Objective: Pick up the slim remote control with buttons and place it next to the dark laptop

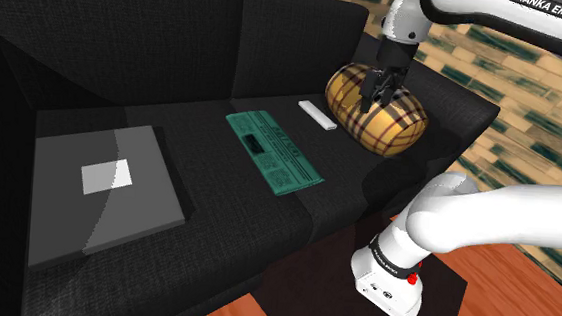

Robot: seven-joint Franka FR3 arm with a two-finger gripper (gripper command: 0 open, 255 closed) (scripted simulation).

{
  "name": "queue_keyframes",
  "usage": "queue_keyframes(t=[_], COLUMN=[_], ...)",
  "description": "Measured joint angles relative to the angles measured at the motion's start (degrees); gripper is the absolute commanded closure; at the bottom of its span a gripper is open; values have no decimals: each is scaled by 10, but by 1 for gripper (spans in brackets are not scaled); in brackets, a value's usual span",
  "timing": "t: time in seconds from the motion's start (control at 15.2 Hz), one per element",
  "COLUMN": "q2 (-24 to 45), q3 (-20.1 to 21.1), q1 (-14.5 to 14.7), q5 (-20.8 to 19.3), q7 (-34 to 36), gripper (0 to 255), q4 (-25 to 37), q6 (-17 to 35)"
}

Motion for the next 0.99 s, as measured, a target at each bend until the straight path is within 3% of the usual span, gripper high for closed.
queue_keyframes(t=[0.2, 0.99], q2=[14, 191], q3=[-12, -112], q1=[-3, -19], q5=[-8, -45], q7=[-11, -102], gripper=[0, 0], q4=[-2, 10], q6=[18, 209])
